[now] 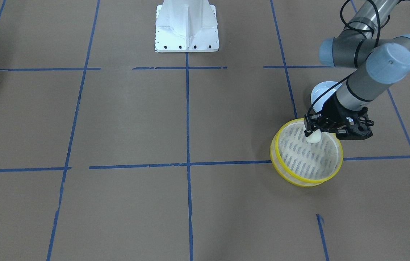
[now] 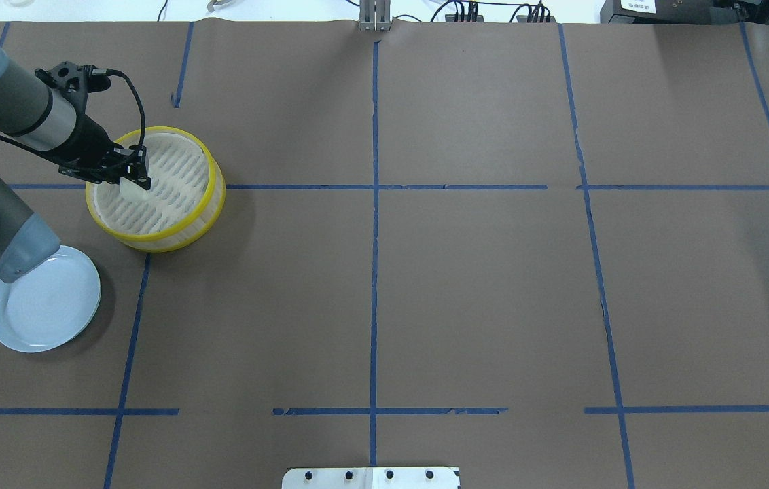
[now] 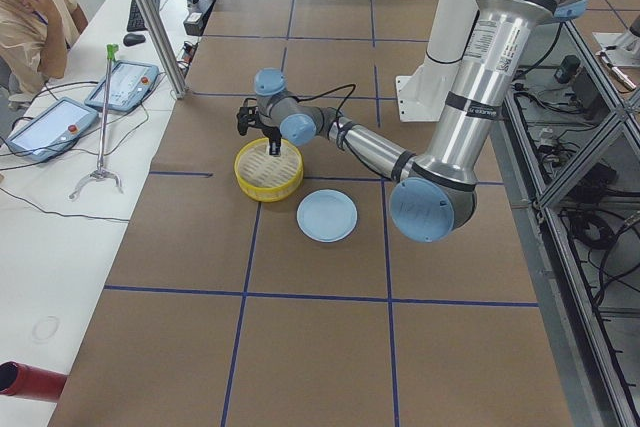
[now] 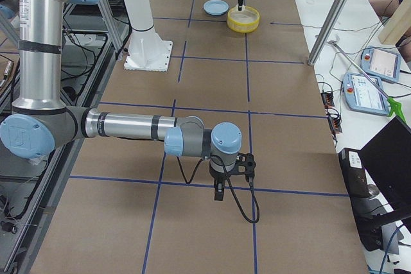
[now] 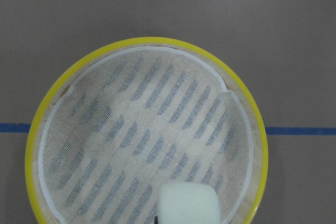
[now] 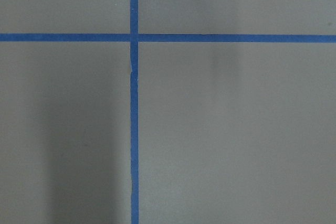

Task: Place bun in steamer
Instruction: 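Lift the bun with the left gripper and carry it over the steamer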

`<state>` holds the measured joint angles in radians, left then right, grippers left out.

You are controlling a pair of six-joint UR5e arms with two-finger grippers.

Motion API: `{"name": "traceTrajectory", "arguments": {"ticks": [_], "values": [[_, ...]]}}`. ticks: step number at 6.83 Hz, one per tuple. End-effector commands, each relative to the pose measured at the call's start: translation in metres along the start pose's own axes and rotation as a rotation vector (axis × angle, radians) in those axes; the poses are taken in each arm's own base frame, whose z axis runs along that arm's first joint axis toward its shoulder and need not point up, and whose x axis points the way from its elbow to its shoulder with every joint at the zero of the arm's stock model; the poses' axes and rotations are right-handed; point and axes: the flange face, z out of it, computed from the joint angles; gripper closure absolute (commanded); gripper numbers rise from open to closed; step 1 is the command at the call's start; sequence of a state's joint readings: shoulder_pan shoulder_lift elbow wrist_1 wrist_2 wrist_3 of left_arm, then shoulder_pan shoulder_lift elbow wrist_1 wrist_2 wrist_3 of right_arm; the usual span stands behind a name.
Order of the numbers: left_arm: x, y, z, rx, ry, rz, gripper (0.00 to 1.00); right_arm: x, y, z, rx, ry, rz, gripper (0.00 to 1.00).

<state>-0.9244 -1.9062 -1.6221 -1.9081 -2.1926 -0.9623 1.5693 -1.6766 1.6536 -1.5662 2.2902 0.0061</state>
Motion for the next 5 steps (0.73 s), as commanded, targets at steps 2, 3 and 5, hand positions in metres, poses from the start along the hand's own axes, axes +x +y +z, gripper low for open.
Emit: {"name": "traceTrajectory", "arguments": {"ticks": [2, 3, 5], "values": [[0.0055, 0.0061, 0.0391, -0.015, -0.05, 0.015, 0.63, 0.0, 0.0, 0.0, 0.0, 0.0, 0.0, 0.0], [0.0021, 0.0042, 0.0442, -0.015, -0.049, 0.018, 0.62, 0.0, 0.0, 0.0, 0.0, 0.0, 0.0, 0.0], [0.0019, 0.0014, 0.0478, -0.01, -0.042, 0.024, 0.6, 0.0, 0.0, 0.0, 0.0, 0.0, 0.0, 0.0]]}}
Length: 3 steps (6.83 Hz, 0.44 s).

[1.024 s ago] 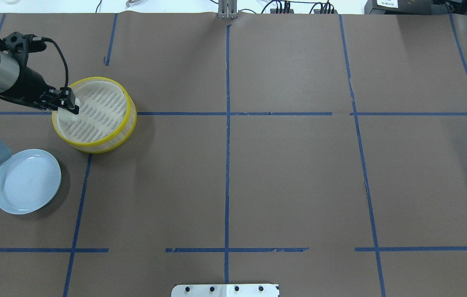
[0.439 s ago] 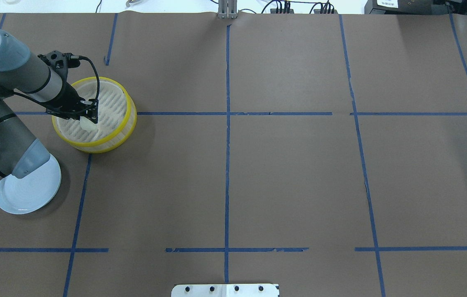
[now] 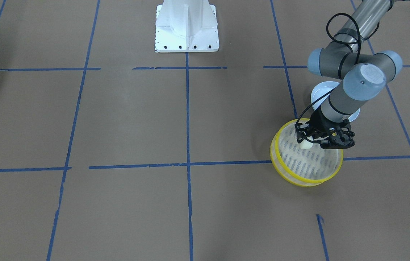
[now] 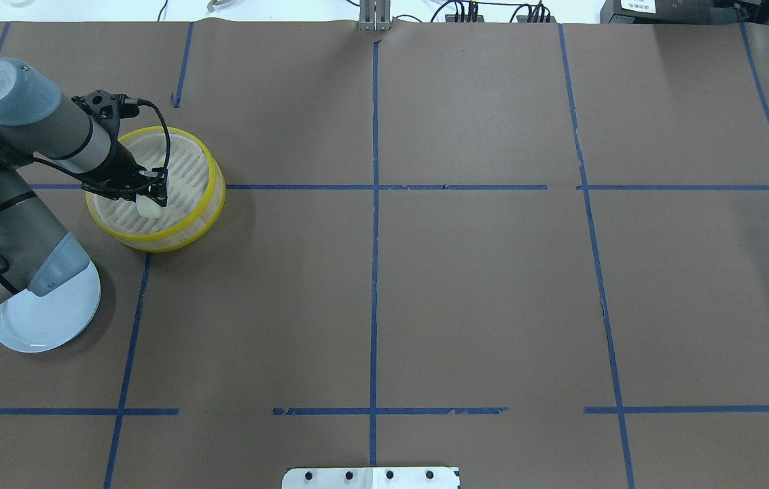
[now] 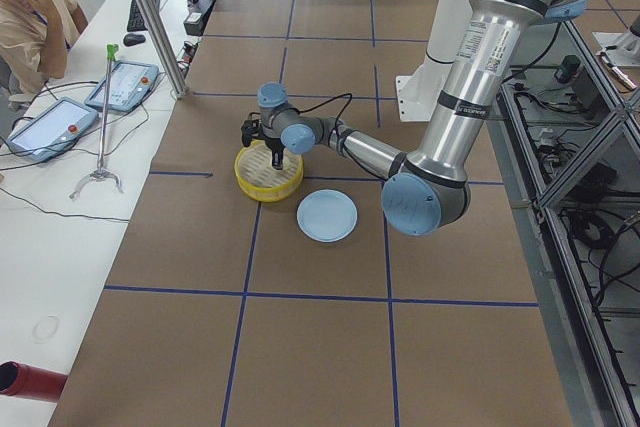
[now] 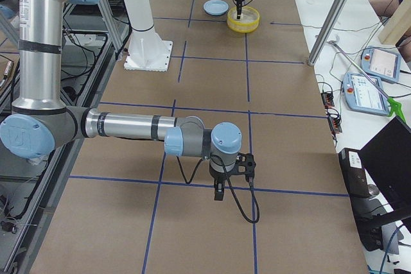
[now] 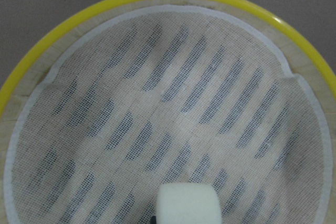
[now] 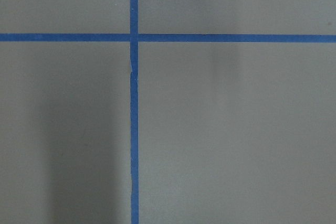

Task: Place bun in steamer
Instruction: 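Lift the bun with the left gripper and carry it over the steamer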

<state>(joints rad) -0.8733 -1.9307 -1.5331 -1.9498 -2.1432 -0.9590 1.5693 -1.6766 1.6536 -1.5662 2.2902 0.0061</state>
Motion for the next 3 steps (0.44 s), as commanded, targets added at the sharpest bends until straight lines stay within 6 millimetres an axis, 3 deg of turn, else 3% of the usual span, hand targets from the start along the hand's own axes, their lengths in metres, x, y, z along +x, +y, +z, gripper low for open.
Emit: {"name": "traceTrajectory", "arguments": {"ticks": [1, 3], "values": [[-0.0009, -0.0022, 0.0041, 0.0, 0.0, 0.0, 0.59, 0.0, 0.0, 0.0, 0.0, 0.0, 0.0, 0.0], [-0.0017, -0.0056, 0.0092, -0.005, -0.007, -0.004, 0.59, 0.0, 0.0, 0.0, 0.0, 0.0, 0.0, 0.0]]}}
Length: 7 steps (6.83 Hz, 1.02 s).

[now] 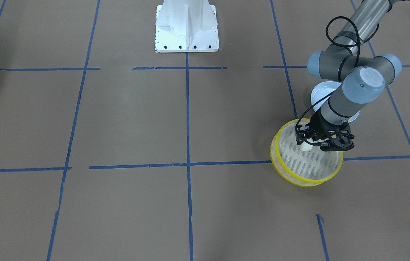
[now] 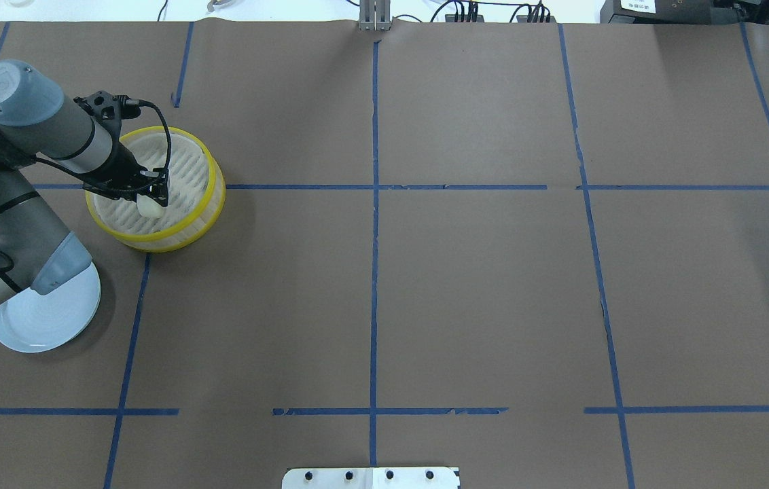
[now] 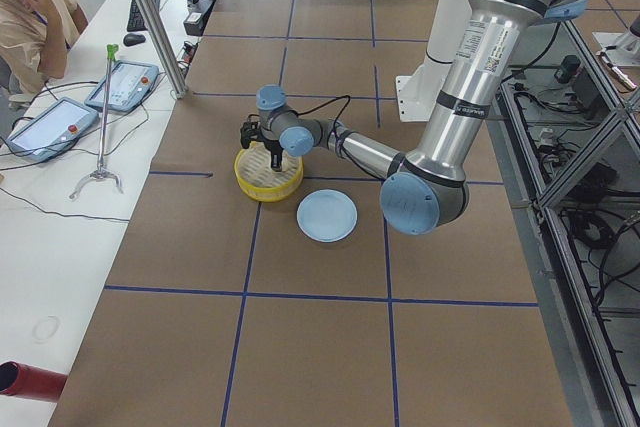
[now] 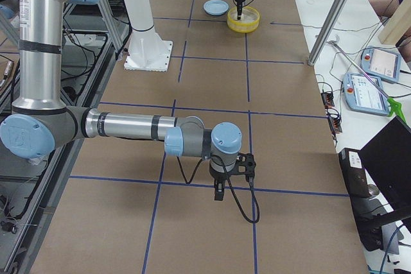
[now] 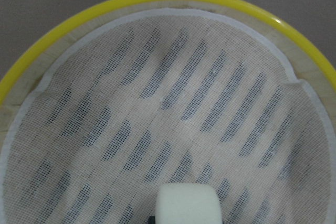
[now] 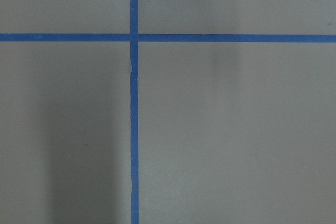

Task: Place bun in steamer
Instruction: 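Lower the bun into the steamer basket and open the left gripper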

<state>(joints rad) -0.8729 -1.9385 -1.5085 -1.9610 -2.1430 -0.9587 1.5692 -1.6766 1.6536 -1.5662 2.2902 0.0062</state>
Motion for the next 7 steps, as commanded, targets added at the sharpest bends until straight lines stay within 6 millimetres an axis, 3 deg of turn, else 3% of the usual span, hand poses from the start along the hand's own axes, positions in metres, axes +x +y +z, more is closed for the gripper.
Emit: {"name": "traceTrajectory", "arguments": {"ticks": [1, 2, 3, 5, 6, 7], "values": [[0.0, -0.002, 0.003, -0.002, -0.006, -0.004, 0.59, 0.0, 0.0, 0.0, 0.0, 0.0, 0.0, 0.0], [-0.001, -0.002, 0.004, -0.003, -0.005, -0.004, 0.58, 0.0, 0.0, 0.0, 0.0, 0.0, 0.0, 0.0], [-0.001, -0.003, 0.005, -0.004, -0.008, -0.005, 0.46, 0.0, 0.0, 0.0, 0.0, 0.0, 0.0, 0.0], [0.002, -0.004, 0.001, 0.022, 0.024, 0.019, 0.01, 0.0, 0.0, 0.0, 0.0, 0.0, 0.0, 0.0], [-0.003, -0.011, -0.008, 0.05, 0.022, 0.012, 0.01, 0.0, 0.0, 0.0, 0.0, 0.0, 0.0, 0.0], [-0.028, -0.04, -0.054, 0.106, 0.04, -0.037, 0.01, 0.0, 0.0, 0.0, 0.0, 0.0, 0.0, 0.0]]}}
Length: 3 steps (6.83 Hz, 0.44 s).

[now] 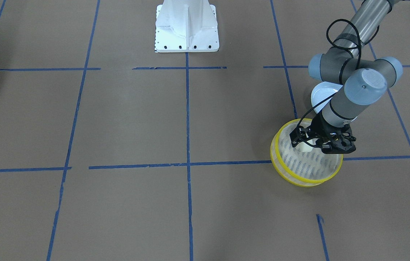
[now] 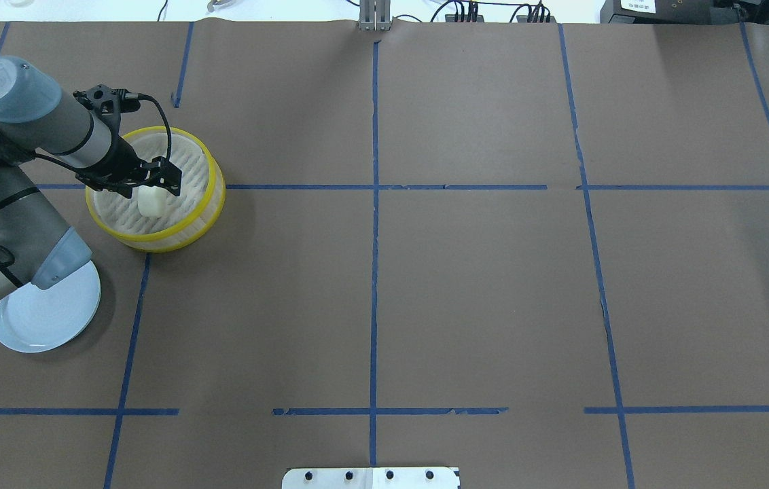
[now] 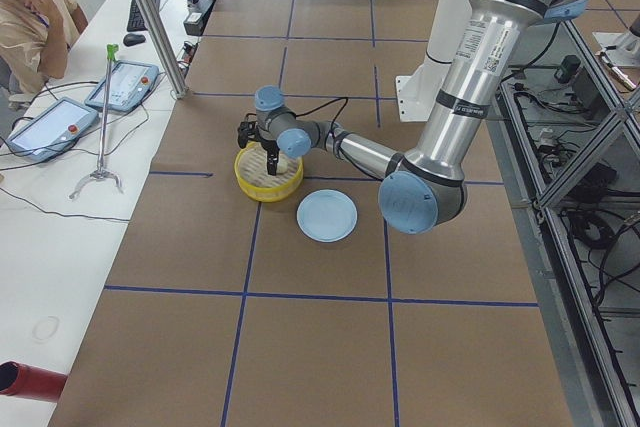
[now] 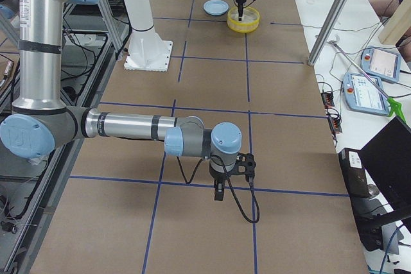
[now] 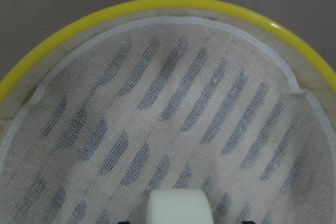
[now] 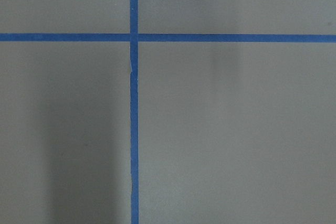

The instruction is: Place bun in steamer

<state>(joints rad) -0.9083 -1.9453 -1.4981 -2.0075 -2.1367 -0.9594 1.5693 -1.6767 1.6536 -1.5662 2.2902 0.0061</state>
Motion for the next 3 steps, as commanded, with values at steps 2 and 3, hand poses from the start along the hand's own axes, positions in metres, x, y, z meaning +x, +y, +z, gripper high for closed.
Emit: {"name": "traceTrajectory", "arguments": {"ticks": [2, 3], "values": [[-0.089, -0.051, -0.141, 0.077, 0.032, 0.005, 0.01, 0.0, 0.0, 0.0, 0.0, 0.0, 0.0, 0.0], [-0.143, -0.038, -0.185, 0.082, -0.034, 0.08, 0.01, 0.0, 0.0, 0.0, 0.0, 0.0, 0.0, 0.0]]}}
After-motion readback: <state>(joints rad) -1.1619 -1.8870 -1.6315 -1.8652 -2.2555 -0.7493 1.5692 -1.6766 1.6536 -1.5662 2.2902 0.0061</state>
